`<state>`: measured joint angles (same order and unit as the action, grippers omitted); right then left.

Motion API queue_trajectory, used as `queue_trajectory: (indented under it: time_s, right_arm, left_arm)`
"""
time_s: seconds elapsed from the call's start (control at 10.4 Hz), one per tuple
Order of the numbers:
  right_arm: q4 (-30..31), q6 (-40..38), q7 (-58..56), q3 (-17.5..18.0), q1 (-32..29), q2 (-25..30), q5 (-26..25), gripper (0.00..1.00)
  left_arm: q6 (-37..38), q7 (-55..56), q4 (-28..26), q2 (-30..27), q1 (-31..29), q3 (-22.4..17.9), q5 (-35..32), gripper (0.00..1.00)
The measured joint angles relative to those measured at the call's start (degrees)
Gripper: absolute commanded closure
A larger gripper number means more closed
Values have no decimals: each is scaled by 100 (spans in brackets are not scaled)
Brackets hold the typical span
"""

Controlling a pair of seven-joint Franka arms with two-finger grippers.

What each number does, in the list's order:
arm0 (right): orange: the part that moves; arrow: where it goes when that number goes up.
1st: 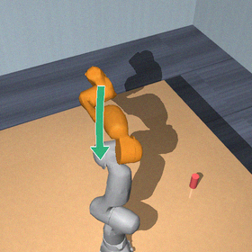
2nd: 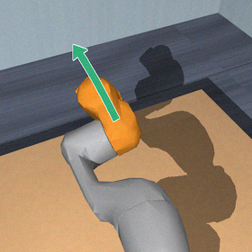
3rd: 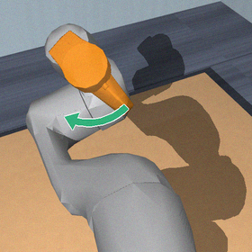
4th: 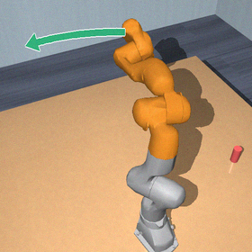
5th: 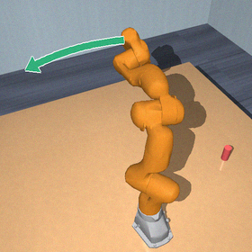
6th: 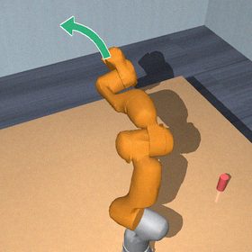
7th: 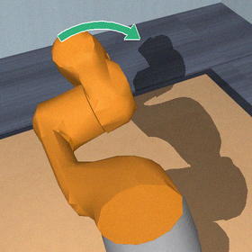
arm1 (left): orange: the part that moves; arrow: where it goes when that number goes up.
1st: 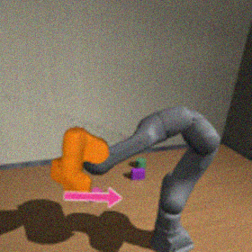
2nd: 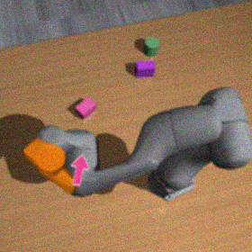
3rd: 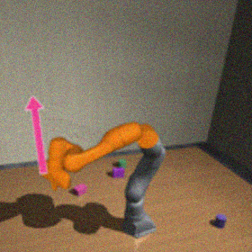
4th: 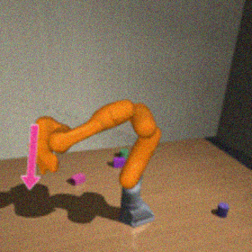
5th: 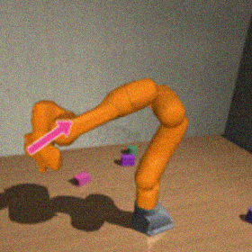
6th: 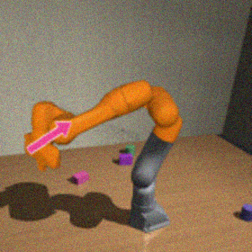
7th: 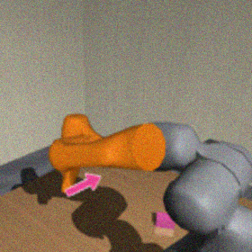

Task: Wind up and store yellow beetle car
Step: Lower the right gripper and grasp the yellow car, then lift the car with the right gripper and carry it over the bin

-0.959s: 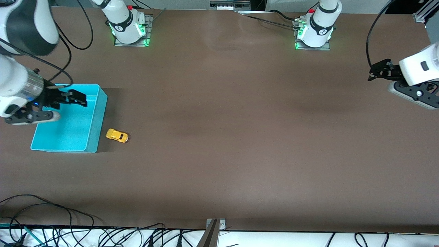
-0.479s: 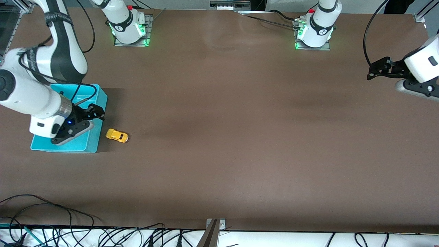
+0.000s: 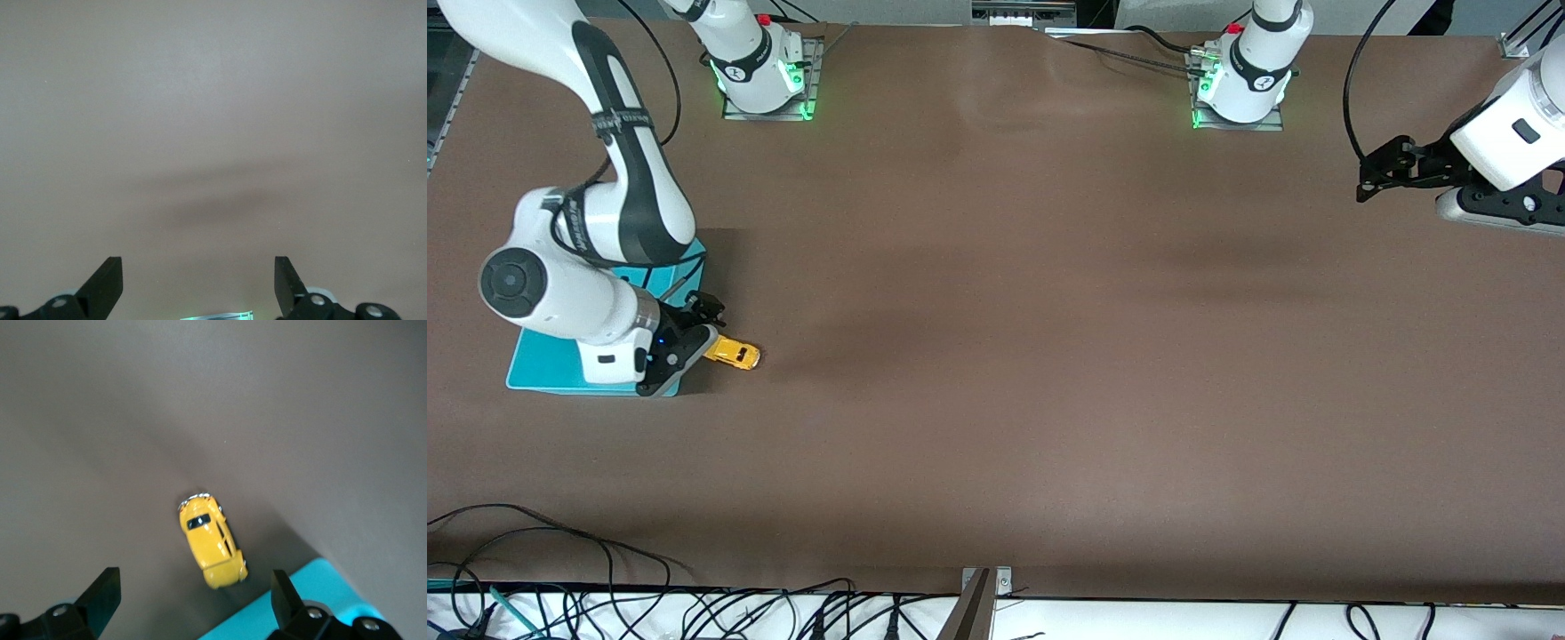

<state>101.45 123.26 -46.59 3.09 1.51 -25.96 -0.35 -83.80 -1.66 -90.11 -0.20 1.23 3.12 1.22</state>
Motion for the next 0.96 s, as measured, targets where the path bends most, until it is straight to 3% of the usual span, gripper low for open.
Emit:
queue_trajectory:
  time_s: [0.29, 0.77, 0.86, 0.96]
  right_arm:
    - [141, 576, -550, -1, -16, -446, 0, 0]
    - [831, 1434, -751, -2, -41, -585, 0, 0]
    - [967, 1604, -790, -2, -41, -585, 0, 17]
    - [1041, 1697, -887, -2, -41, -586, 0, 44]
  left_arm:
    - [-35, 375, -43, -48, 79, 8, 0, 0]
    - [-42, 452, -45, -49, -297, 451, 0, 0]
    - [-42, 457, -45, -49, -298, 447, 0, 0]
    - [-43, 457, -45, -49, -310, 438, 0, 0]
